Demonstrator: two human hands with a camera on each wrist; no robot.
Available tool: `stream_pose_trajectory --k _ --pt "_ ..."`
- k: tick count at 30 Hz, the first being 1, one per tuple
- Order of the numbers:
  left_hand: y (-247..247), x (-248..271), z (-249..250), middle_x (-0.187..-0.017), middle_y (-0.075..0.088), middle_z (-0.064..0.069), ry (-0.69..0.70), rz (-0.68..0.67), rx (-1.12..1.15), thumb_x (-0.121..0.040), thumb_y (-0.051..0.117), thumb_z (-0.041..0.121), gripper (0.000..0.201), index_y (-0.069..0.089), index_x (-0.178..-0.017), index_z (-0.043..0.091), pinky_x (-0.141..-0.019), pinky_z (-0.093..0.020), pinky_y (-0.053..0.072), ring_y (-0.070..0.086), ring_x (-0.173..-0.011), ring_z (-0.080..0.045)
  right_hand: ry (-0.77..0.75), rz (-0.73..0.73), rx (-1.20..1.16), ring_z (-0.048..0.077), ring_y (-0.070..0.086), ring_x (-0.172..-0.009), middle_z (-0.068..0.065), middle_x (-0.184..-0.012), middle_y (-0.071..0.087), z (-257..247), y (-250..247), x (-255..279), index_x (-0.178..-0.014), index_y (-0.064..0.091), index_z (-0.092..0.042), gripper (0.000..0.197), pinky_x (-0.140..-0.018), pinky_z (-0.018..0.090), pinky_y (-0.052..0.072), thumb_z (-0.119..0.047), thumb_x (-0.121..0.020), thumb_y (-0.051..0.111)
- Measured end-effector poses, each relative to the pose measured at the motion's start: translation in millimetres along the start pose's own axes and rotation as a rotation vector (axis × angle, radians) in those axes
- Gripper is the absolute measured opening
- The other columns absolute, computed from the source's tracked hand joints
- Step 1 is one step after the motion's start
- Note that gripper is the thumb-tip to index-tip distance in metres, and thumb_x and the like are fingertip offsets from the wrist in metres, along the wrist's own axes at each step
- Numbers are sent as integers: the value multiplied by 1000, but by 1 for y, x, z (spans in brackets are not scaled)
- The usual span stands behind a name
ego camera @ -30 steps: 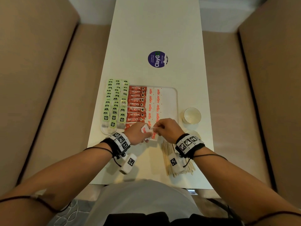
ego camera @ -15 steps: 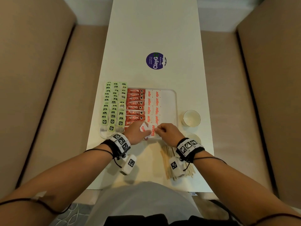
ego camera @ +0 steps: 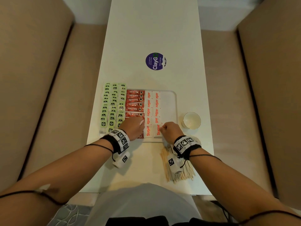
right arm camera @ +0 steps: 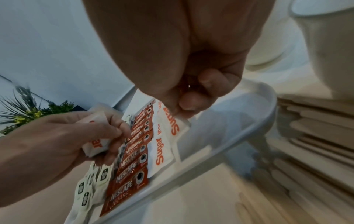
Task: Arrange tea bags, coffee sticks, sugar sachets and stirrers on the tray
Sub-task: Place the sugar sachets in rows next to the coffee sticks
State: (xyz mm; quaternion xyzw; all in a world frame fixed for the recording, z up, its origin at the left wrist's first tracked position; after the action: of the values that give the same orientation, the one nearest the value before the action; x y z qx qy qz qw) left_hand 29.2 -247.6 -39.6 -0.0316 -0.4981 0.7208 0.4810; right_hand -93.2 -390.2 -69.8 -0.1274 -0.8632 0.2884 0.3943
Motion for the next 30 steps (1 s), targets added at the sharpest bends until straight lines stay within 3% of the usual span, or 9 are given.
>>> stream_pose_trajectory --k 2,7,13,19,25,30 --pt "0 -3 -1 -76 53 4 34 6 -148 -103 41 34 22 47 -86 21 -63 -31 39 52 -72 -22 19 -21 53 23 68 -80 7 -86 71 3 5 -4 -82 66 -10 30 -76 38 59 -28 -103 55" --pt "6 -13 -4 -82 55 4 45 -22 -302 -97 53 40 20 53 -89 22 -65 -31 40 56 -77 -21 92 -37 62 23 71 -84 7 -93 73 13 16 -13 -87 70 -7 27 -81 39 62 -28 -101 58" --pt "18 -19 -1 -89 59 4 80 -62 -346 -93 59 42 21 50 -88 24 -71 -33 48 62 -86 -23 145 -28 34 22 71 -78 2 -88 74 17 23 -17 -84 71 -12 29 -77 40 63 -34 -99 59" --pt "22 -21 0 -105 67 -2 118 -55 -333 -97 58 37 22 62 -107 17 -75 -34 48 64 -94 -26 167 -14 23 21 71 -73 2 -83 73 21 25 -21 -80 70 -12 31 -74 39 63 -33 -99 59" --pt "27 -21 -1 -118 64 2 99 -70 -314 -80 75 56 61 56 -126 20 -86 -37 52 63 -103 -23 176 -10 19 22 71 -74 1 -83 73 24 26 -25 -81 71 -13 29 -75 40 63 -34 -98 61" --pt "35 -21 3 -116 66 1 131 -97 -369 -83 72 53 54 56 -125 22 -82 -36 53 63 -99 -22 172 -11 32 23 71 -72 2 -79 73 24 27 -26 -77 71 -13 32 -72 41 63 -36 -97 60"
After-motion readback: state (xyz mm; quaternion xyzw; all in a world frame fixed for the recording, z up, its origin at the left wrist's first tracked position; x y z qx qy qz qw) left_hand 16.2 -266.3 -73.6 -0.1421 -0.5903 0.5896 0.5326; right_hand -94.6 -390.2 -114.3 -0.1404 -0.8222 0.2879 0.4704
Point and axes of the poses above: each hand's wrist, its own x-axis away from the middle knuckle, its own y-axis out of the palm, z = x × y, the point moved 7 cm from there along -x, towards the middle knuckle
